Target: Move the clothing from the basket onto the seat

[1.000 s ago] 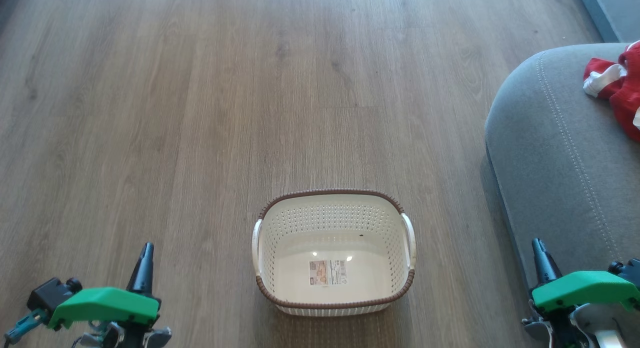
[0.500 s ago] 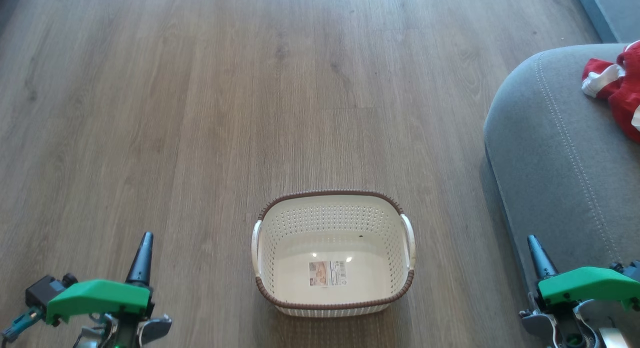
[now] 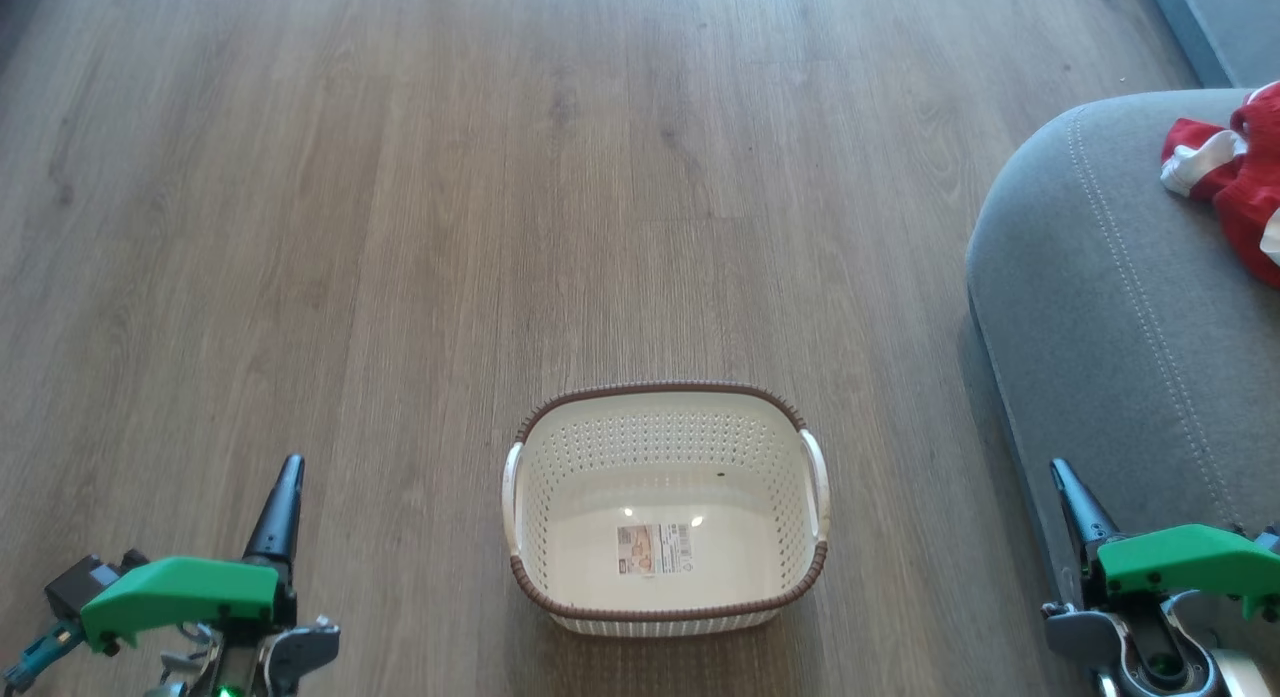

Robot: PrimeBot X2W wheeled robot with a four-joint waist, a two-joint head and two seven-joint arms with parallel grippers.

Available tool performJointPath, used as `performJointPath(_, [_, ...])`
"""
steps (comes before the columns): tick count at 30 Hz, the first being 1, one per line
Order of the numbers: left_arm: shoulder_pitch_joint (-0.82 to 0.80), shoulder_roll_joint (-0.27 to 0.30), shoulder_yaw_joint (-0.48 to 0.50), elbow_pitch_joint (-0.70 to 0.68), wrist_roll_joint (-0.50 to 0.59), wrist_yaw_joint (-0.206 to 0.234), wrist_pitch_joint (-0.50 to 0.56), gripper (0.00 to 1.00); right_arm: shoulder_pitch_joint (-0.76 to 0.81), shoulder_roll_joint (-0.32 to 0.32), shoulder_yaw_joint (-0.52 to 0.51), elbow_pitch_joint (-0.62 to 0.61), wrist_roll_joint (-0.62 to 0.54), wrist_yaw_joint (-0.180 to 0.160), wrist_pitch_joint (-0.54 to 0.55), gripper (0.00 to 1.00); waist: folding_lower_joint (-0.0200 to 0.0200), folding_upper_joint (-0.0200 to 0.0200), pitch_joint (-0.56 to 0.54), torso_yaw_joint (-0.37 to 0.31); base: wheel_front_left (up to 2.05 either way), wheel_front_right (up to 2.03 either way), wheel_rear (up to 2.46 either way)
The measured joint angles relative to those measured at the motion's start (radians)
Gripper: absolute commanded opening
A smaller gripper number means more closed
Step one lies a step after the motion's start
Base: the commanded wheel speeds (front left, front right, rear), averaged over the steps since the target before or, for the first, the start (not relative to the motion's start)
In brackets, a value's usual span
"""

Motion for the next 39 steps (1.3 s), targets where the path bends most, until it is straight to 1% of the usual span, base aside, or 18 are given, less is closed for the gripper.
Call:
performJointPath(23, [-0.022, -0.029, 0.038, -0.027, -0.212, -0.008, 0.061, 0.0, -0.022, 0.018, -0.032, -0.004, 0.258, 0.0, 0.067, 0.0, 0.0, 0.0, -0.005, -0.003, 0.0, 0.0, 0.0])
performJointPath(39, [-0.025, -0.029, 0.038, -0.029, -0.218, -0.008, 0.061, 0.0, -0.022, 0.024, -0.033, -0.005, 0.262, 0.0, 0.067, 0.0, 0.0, 0.0, -0.005, -0.003, 0.0, 0.0, 0.0])
